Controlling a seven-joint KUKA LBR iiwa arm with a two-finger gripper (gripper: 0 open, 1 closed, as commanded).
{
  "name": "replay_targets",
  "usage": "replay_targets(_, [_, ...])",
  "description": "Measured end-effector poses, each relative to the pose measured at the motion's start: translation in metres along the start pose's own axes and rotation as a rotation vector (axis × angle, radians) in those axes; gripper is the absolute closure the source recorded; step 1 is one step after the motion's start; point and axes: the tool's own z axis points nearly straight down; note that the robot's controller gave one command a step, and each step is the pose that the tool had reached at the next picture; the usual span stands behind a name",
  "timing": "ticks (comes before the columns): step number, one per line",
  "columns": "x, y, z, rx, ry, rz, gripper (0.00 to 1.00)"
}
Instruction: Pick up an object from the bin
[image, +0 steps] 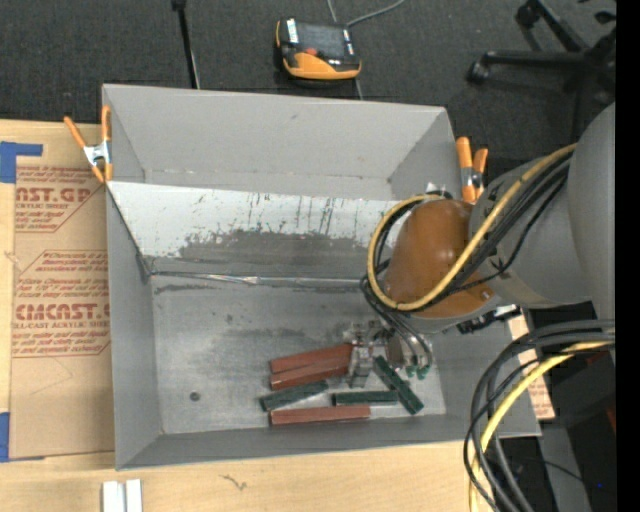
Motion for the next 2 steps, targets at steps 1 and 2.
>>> replay_targets(1, [0.001,0.0,-0.006,0.0,0.003,0.0,1.0])
replay_targets(2, [0.001,0.0,-0.021,0.0,0.005,0.0,1.0])
